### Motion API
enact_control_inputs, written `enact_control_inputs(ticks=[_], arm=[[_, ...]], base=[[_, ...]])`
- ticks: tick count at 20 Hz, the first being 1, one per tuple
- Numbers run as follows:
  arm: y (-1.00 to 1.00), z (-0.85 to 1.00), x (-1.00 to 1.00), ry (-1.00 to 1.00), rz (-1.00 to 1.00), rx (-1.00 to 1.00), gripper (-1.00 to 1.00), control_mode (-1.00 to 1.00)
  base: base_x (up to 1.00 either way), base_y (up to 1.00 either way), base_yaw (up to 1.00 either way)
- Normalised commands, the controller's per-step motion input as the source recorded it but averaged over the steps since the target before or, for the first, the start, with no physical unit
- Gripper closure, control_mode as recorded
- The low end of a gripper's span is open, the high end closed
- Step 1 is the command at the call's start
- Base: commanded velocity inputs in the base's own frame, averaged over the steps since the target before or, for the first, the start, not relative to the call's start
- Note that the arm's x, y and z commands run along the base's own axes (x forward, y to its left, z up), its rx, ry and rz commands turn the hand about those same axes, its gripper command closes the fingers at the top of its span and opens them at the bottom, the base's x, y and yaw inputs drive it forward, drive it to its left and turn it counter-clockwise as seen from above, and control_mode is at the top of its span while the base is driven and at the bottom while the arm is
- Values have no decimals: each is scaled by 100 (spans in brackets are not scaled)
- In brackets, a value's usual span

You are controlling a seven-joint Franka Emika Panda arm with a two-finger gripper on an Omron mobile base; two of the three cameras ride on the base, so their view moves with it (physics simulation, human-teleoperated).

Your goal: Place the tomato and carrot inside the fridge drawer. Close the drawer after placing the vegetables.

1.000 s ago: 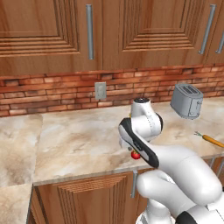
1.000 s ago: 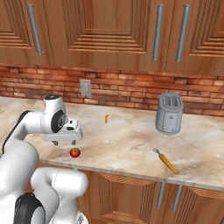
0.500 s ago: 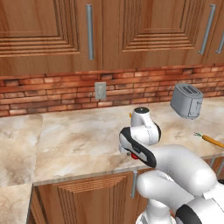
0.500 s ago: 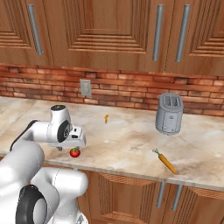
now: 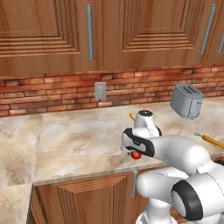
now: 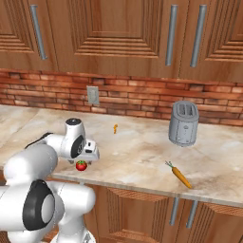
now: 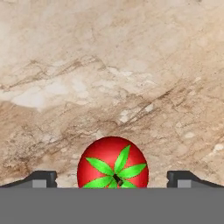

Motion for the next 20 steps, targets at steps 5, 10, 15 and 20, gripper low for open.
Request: enact_control_inputs(ticks=[5,10,15,20], arm=[[-10,-30,23,1,0,3,-100,-100],[0,-24,-20,0,0,0,-100,-100],[3,-9,-15,0,0,0,-100,-100],[5,-9,-20,0,0,0,-100,-100]], base=[[0,0,0],[0,0,0],[0,0,0],[0,0,0]])
